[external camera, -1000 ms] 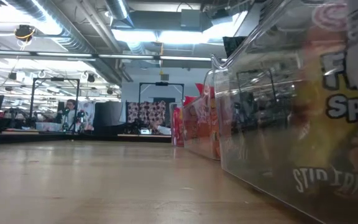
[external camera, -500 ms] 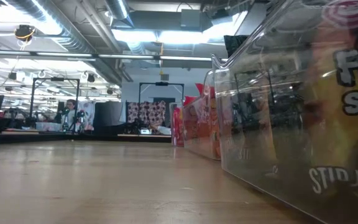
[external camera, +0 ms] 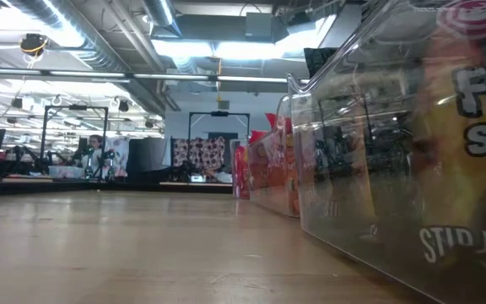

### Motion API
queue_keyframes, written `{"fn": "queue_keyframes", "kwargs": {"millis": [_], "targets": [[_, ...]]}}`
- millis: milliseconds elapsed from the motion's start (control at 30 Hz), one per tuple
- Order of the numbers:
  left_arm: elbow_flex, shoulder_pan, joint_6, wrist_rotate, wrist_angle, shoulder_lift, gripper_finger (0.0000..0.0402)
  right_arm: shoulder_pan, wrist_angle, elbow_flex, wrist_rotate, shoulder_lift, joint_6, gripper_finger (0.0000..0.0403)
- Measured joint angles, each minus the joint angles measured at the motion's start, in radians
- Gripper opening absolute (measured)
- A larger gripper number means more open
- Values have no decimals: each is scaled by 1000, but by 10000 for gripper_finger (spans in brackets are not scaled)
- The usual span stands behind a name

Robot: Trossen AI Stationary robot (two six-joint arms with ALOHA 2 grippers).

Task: Sort Maruchan noodles
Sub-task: Return to Home Position

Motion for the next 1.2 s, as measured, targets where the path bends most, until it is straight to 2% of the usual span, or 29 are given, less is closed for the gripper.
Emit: {"fn": "queue_keyframes", "kwargs": {"millis": [100, 233, 433, 733, 900, 1000, 1200], "targets": [[-72, 33, 83, -24, 24, -85, 32, -41, 58, -110, 2, -94, -26, 182], [-246, 88, 126, -28, 159, -228, 4, -82, 192, -276, 9, -232, -52, 145], [-551, 181, 134, -26, 418, -418, 11, -100, 340, -493, 90, -433, -83, 92], [-915, 305, 156, -49, 675, -667, 6, -100, 558, -772, 221, -725, -175, 28], [-1065, 372, 156, -81, 719, -824, 6, -100, 593, -875, 302, -873, -207, 4], [-1137, 402, 156, -85, 726, -913, 2, -100, 590, -927, 331, -961, -208, 2], [-1234, 454, 164, -79, 726, -1077, 7, -100, 651, -1019, 316, -1113, -310, 1]]}}
